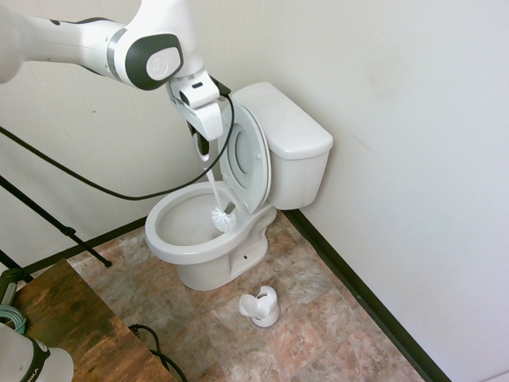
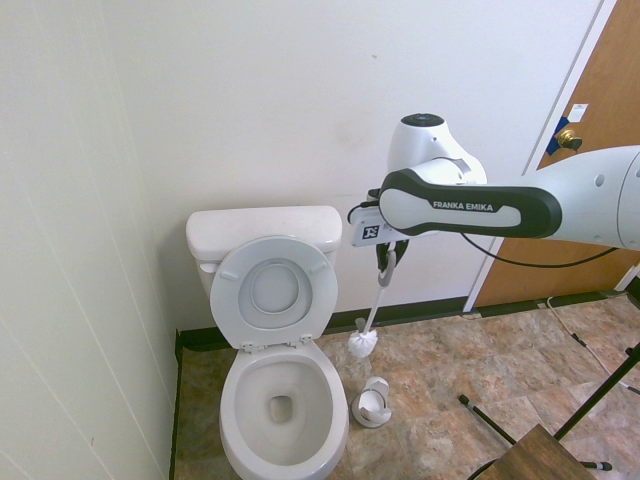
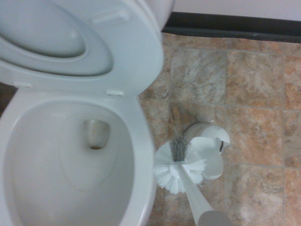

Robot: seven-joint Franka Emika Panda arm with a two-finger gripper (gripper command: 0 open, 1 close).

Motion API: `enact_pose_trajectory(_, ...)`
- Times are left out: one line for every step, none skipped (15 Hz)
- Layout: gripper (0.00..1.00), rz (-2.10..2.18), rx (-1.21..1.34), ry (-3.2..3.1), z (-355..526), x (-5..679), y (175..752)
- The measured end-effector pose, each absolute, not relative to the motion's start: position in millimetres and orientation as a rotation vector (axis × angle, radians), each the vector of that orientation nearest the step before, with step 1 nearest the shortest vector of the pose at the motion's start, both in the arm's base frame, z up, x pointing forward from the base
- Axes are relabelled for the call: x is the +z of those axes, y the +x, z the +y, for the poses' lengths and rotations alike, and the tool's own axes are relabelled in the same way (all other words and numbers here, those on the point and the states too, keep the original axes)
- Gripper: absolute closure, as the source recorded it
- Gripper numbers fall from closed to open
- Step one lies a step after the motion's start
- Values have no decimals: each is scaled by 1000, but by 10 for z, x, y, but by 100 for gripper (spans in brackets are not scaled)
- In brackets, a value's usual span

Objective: Clean the toilet

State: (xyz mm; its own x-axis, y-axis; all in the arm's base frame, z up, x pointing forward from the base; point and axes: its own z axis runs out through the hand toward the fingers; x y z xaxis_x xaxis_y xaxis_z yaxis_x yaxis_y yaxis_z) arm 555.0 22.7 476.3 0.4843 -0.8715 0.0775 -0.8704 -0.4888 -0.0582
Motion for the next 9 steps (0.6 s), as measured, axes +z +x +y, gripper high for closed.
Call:
enact_pose_trajectory(100,1553,-144,-2701,416,4729,5557)
enact_pose_trajectory(100,1525,-147,-2702,609,4685,5570)
enact_pose_trajectory(100,1501,-153,-2702,790,4627,5591)
enact_pose_trajectory(100,1480,-154,-2702,954,4532,5622)
enact_pose_trajectory(100,1463,-151,-2703,1080,4412,5662)
enact_pose_trajectory(100,1453,-142,-2705,1189,4256,5716)
enact_pose_trajectory(100,1447,-135,-2705,1265,4087,5776)
enact_pose_trajectory(100,1442,-125,-2705,1321,3893,5838)
enact_pose_trajectory(100,1440,-115,-2705,1374,3700,5905)
